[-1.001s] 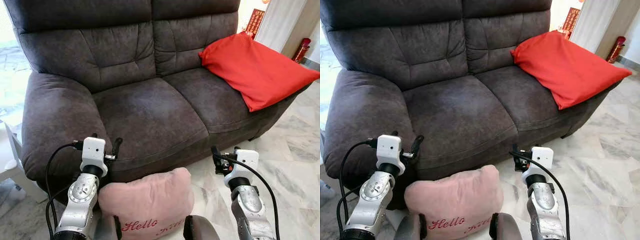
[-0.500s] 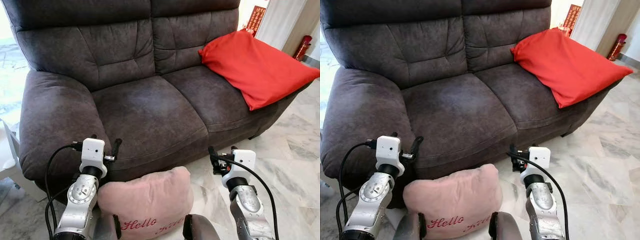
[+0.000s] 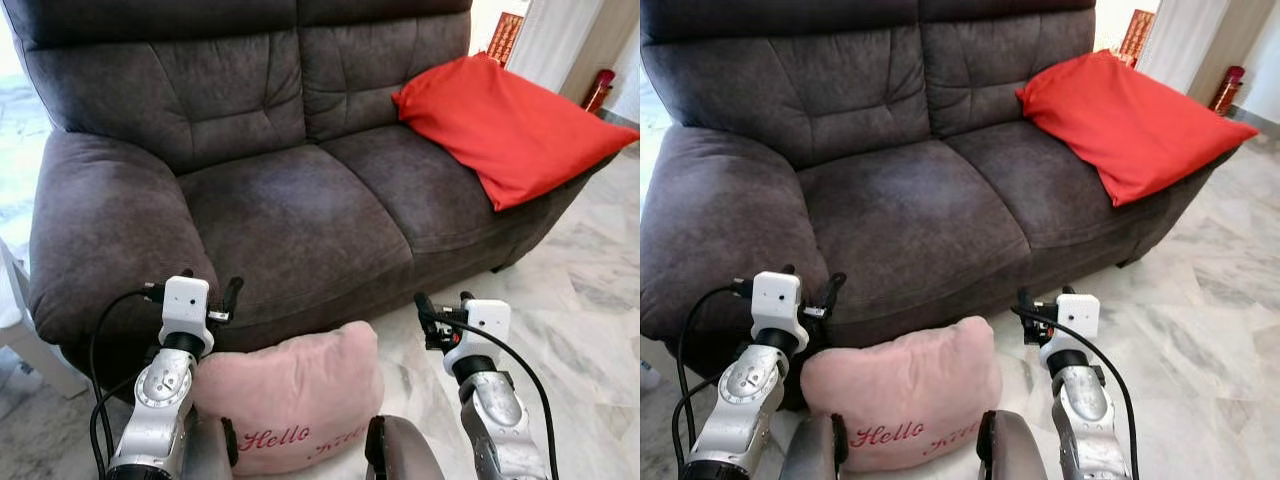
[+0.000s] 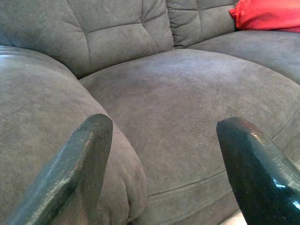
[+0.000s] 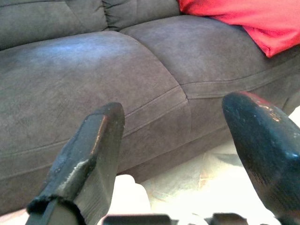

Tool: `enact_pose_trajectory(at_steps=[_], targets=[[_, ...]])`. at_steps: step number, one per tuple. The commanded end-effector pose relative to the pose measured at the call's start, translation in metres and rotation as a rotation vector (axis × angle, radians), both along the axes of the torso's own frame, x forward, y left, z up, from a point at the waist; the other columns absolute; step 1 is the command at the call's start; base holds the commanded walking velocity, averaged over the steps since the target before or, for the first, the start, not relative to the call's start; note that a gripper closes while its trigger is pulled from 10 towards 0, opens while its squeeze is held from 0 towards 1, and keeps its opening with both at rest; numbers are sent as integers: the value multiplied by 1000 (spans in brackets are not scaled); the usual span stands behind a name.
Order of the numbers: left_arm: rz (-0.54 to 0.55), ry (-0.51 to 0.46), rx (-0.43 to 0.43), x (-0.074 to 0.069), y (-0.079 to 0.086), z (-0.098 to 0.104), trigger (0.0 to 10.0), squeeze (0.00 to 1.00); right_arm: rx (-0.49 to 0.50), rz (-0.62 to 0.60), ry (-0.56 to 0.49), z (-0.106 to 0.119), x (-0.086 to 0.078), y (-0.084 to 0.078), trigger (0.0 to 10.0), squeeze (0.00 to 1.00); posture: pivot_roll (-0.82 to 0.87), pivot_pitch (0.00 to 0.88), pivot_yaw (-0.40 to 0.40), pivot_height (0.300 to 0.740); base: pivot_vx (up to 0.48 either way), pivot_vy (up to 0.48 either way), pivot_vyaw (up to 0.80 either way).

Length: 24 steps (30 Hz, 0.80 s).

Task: Move the pillow to the sofa from floor

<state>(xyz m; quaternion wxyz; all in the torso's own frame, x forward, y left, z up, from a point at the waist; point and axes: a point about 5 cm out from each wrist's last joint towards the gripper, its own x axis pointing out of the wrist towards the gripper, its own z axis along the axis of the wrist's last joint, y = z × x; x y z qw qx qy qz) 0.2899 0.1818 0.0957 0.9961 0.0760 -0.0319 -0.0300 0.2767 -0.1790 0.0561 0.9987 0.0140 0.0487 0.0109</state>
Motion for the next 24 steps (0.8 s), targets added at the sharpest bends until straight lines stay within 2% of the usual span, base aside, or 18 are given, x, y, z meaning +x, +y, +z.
enact_pose_trajectory(at_steps=[1,3,10,16,24], targets=[[5,5,-11,-1,1,1,10000,0,-12,22,-8,4,1,0,10000,0,29,0,-62,535,0,0,0],[9,7,-13,-1,2,1,10000,0,-17,34,-10,4,0,1,10000,0,33,0,-64,535,0,0,0],[31,13,-30,-1,6,1,10000,0,-13,61,-6,3,-2,5,10000,0,36,0,-64,535,0,0,788],[27,13,-32,-1,6,2,10000,0,-12,62,-4,2,-2,6,10000,0,30,0,-57,535,0,0,429],[-16,45,-37,-2,3,0,10000,0,-34,-4,74,-8,-5,-3,10000,0,36,0,-60,535,0,0,0]])
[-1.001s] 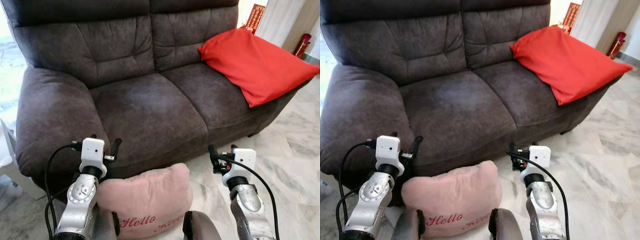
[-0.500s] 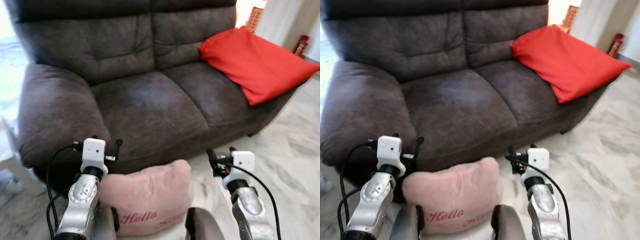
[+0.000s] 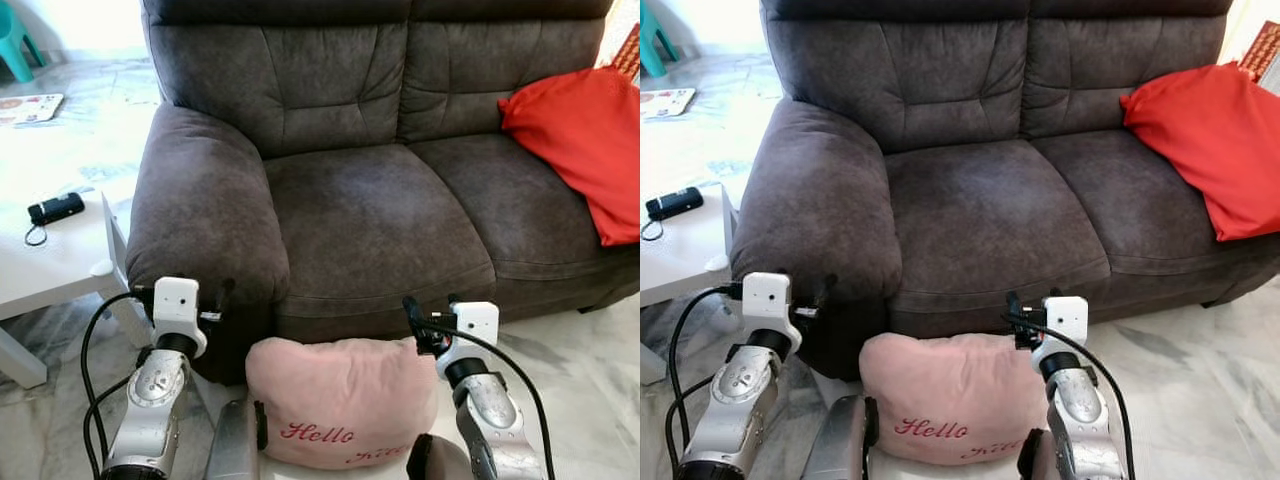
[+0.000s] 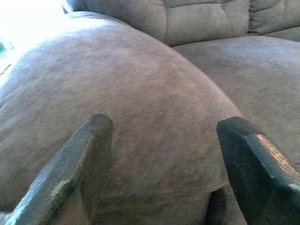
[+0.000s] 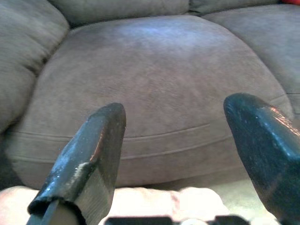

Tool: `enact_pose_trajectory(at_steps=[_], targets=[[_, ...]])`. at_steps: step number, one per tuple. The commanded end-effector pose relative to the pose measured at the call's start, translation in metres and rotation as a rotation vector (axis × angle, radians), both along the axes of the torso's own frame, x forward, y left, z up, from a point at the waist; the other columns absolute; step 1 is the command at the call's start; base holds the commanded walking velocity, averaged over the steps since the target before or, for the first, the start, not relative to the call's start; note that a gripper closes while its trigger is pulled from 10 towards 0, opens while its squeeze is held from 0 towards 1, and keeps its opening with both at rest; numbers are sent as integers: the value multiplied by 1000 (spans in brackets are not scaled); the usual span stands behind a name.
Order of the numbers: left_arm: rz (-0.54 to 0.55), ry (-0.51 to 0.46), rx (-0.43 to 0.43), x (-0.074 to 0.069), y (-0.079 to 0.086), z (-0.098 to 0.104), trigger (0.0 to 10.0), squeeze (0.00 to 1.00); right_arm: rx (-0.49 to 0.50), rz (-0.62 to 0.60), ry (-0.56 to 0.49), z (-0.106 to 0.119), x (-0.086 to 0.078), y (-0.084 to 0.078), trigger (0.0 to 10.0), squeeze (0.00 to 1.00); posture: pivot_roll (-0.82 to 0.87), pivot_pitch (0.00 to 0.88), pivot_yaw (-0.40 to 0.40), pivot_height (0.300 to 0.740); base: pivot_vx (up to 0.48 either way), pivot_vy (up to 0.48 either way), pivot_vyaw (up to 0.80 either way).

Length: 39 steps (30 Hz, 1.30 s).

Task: Move the pillow to the sofa from floor

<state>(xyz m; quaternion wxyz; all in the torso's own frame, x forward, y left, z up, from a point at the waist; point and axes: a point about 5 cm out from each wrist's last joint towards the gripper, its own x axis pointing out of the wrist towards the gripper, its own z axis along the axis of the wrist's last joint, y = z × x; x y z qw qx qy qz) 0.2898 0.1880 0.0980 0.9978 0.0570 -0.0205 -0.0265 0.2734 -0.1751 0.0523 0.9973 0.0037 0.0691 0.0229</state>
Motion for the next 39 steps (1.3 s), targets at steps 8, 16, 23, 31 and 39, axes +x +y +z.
enact_pose_trajectory(at_steps=[8,16,23,31,39], targets=[[-72,63,2,0,-6,-5,10000,0,-5,-93,203,-26,5,-12,10000,0,33,0,-60,535,0,0,0],[-81,51,-59,7,-14,2,10000,0,46,-114,381,-45,19,-11,10000,0,30,0,-54,535,0,0,0],[-94,23,-83,6,-21,14,10000,0,41,-89,421,-48,26,-9,10000,0,32,39,-70,535,0,0,0],[-81,-33,-99,6,-26,39,10000,0,37,-62,455,-53,24,-8,10000,0,69,156,-117,535,0,0,0],[-53,-62,-112,5,-26,59,10000,0,38,-23,447,-50,32,5,10000,0,97,229,-132,535,0,0,0]])
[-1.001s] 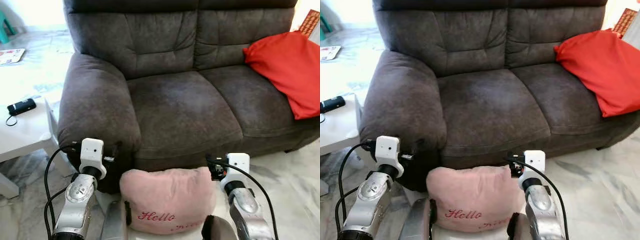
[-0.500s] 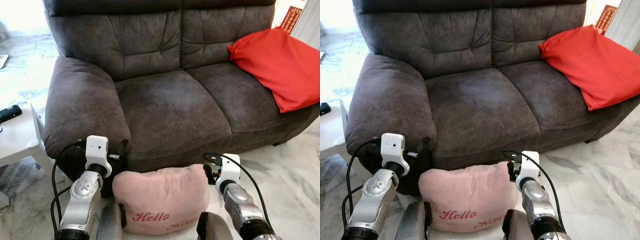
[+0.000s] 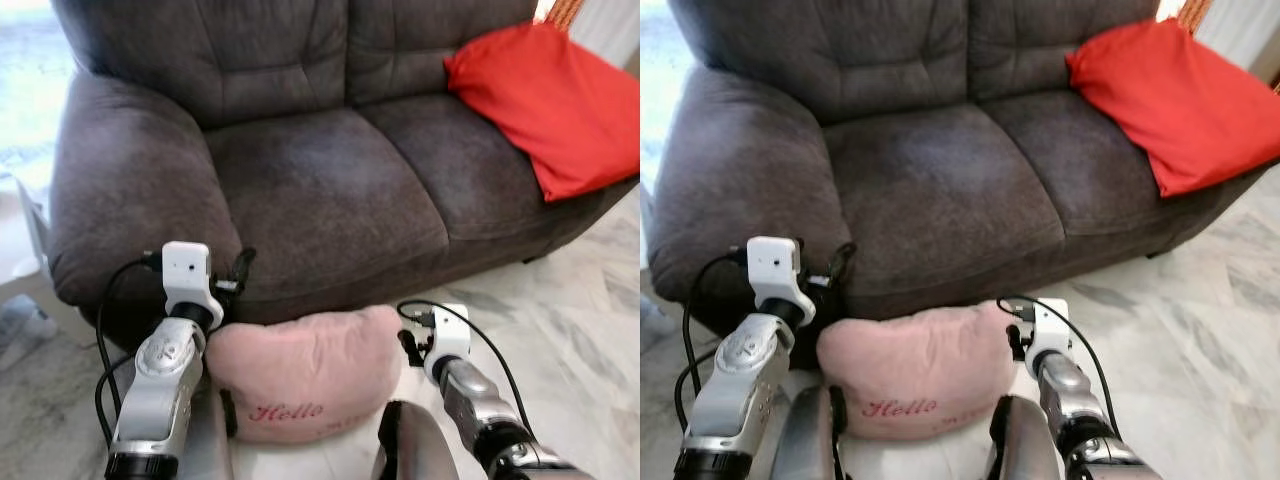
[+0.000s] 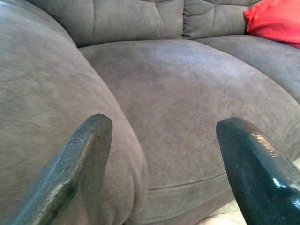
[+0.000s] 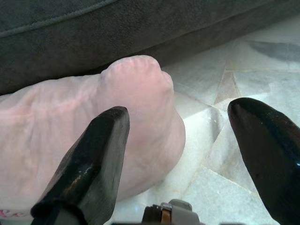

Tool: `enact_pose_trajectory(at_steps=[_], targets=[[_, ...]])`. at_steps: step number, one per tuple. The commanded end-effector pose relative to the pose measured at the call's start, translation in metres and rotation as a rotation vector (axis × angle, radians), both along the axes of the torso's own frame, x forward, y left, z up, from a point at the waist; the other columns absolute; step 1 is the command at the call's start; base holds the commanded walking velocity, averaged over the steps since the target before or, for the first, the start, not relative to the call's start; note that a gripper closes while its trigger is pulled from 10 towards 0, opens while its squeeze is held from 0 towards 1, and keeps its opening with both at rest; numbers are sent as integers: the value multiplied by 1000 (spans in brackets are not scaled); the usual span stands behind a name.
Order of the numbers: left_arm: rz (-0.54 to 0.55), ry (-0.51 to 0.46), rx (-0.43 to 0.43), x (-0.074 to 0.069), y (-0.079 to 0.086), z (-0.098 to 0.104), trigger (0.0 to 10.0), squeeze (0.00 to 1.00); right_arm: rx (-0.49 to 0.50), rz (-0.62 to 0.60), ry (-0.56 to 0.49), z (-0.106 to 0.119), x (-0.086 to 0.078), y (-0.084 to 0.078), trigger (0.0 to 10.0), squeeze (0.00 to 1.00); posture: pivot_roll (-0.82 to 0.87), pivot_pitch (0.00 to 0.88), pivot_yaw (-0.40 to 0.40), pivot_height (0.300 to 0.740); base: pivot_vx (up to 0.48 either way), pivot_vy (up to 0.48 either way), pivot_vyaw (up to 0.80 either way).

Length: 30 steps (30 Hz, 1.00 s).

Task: Move the pillow to the sofa from floor

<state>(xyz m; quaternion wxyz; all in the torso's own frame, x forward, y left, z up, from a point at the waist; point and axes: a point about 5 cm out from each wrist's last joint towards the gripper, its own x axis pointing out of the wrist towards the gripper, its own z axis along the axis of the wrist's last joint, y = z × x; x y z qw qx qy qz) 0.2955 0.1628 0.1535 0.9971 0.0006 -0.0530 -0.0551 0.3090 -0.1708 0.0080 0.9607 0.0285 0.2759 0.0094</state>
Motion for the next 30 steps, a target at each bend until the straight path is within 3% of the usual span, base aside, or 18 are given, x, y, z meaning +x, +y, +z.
enact_pose_trajectory(at_steps=[1,11,16,21,30], targets=[[13,-8,-2,-1,-1,6,10000,0,2,11,22,-5,-3,3,10000,0,107,226,-135,535,0,0,0],[29,-48,10,5,-2,36,10000,0,56,85,-5,3,6,30,10000,0,150,277,-128,535,0,0,0],[30,-33,10,1,-1,33,10000,0,32,117,-46,10,12,35,10000,0,156,282,-121,535,0,0,0],[65,12,42,-9,11,17,10000,0,51,69,-173,25,20,23,10000,0,145,230,-125,535,0,0,0],[115,84,82,-19,34,-21,10000,0,-17,5,-351,34,7,-21,10000,0,145,0,-108,535,0,0,0]])
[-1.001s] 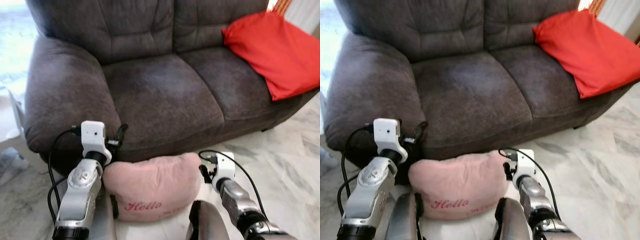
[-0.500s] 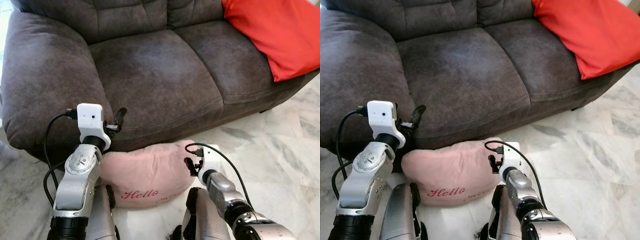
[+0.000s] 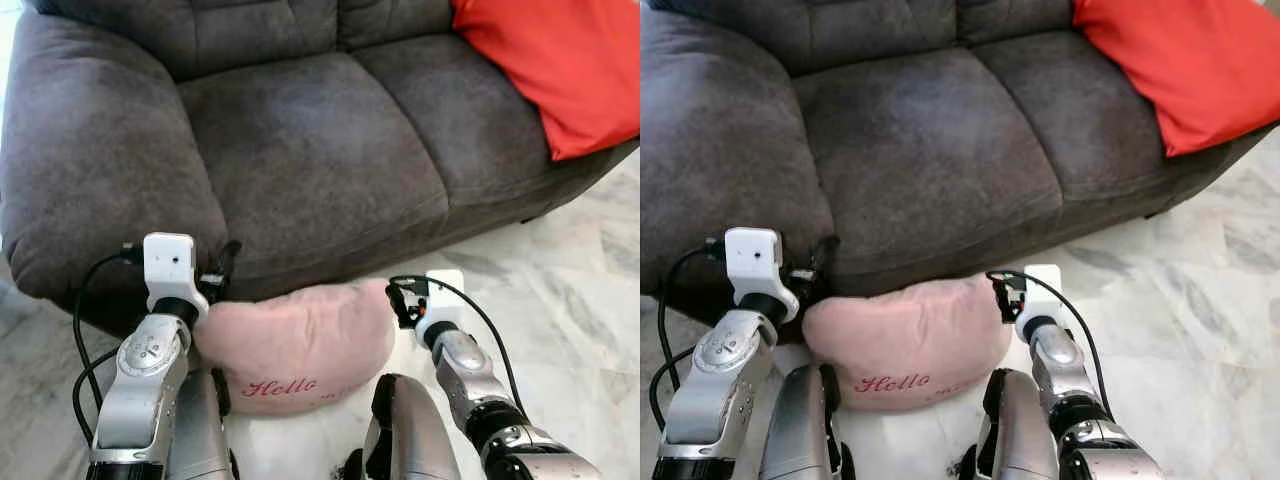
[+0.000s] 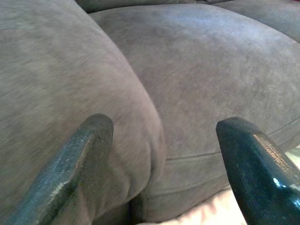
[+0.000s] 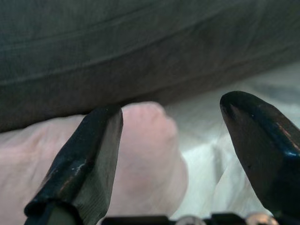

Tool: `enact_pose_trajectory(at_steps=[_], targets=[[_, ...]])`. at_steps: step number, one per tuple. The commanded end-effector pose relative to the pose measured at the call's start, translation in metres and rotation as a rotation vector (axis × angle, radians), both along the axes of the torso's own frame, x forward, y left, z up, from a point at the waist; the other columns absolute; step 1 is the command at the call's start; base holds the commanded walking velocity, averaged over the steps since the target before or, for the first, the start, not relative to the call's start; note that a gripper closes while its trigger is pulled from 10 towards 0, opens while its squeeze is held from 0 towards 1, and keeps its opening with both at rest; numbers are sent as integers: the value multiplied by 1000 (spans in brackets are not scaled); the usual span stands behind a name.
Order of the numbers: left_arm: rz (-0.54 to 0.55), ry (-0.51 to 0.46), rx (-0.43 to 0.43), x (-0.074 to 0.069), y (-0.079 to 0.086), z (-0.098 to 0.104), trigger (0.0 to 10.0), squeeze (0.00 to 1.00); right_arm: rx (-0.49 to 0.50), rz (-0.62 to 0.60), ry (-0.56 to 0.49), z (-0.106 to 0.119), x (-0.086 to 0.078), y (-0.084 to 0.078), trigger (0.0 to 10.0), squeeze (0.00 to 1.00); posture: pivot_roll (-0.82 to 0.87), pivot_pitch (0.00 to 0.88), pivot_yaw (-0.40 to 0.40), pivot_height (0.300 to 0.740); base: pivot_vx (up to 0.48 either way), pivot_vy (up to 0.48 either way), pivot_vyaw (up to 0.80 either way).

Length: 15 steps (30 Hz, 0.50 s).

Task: Move the pillow to the sofa from floor

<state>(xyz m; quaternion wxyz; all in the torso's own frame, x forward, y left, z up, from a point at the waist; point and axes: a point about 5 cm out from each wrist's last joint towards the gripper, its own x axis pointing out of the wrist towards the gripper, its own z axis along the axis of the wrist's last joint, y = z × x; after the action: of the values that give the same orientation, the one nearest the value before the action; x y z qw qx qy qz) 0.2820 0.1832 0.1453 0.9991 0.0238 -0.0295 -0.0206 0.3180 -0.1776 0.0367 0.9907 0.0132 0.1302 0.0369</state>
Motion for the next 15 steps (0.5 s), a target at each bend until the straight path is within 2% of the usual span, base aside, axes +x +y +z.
enact_pose_trajectory(at_steps=[1,5,6,12,15], targets=[[47,43,41,-7,15,-15,10000,0,6,-53,-71,7,-4,-16,10000,0,145,0,-108,535,0,0,0],[70,72,51,-5,21,-28,10000,0,33,-60,-156,17,-9,-14,10000,0,124,0,-85,535,0,0,0],[65,73,61,-3,21,-31,10000,0,2,-35,-196,22,-10,-9,10000,0,111,0,-72,535,0,0,0],[44,29,92,-1,20,-27,10000,0,31,-8,-306,37,-19,10,10000,0,99,0,-50,535,0,0,0],[59,7,97,0,21,-27,10000,0,47,-23,-307,37,-21,13,10000,0,102,0,-49,535,0,0,0]])
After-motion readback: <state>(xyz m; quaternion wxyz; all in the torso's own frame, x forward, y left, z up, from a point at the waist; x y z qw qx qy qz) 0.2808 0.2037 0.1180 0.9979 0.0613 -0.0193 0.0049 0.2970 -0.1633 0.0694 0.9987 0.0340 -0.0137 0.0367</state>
